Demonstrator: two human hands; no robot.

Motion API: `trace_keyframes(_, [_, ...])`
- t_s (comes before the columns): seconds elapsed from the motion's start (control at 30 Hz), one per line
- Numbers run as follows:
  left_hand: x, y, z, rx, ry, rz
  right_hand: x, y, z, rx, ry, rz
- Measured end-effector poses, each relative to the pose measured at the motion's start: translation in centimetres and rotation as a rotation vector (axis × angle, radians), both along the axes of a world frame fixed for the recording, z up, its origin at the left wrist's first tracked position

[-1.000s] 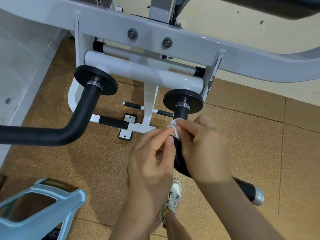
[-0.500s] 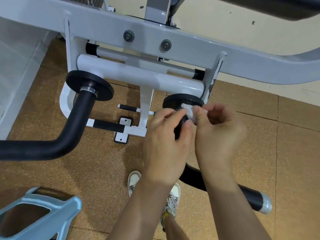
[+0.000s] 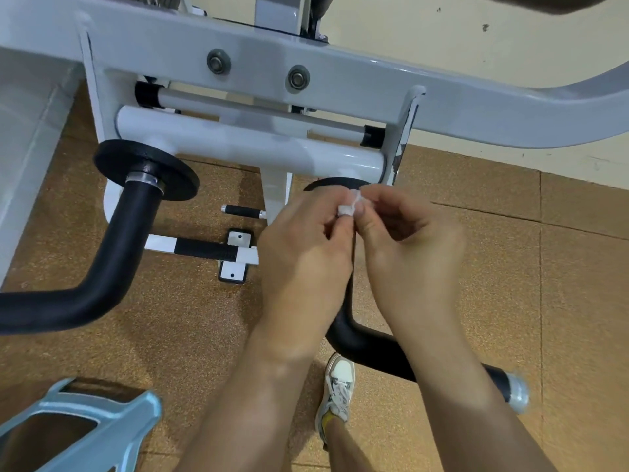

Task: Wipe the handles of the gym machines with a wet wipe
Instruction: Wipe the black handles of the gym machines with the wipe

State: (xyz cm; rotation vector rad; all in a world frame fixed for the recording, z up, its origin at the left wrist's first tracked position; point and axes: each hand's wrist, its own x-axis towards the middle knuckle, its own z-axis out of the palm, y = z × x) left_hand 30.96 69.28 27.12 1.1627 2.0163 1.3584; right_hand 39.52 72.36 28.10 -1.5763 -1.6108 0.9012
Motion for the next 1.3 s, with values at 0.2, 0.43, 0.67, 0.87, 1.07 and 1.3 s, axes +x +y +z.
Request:
trace_keyframes(0.2, [-1.2,0.4,-0.7,0.028,-0.043,0.019,-0.7,0.4,-0.1,0.052,-0.085,-0.071])
trace_keyframes(0.43, [-1.8,-0.4,-0.7,-0.229,-0.170,0.083,-1.1,-0.6,-0.8,0.132,-0.320,0.196])
trace_keyframes(0.67, [-1.1,0.0,0.7,-0.379,-0.107,-0.012,1.3,-0.3,0.1,-0.034,-0.248,0.168])
trace_keyframes(0.87, [-2.2,0.8,-1.4,-0.544,-0.857,0.013,1.7,-0.6,0.3,-0.190,-0.232,0.177])
trace_keyframes(1.07, [-2.2,0.3,-0.5,-0.533,-0.449,-0.085,1.7,-0.5,0.6,-0.225,-0.231,0.189])
trace_keyframes(1.3, [-2.0,0.7,0.0,-0.481,-0.137,-0.154,1.9,-0.7,0.9,-0.243,-0.225,0.223])
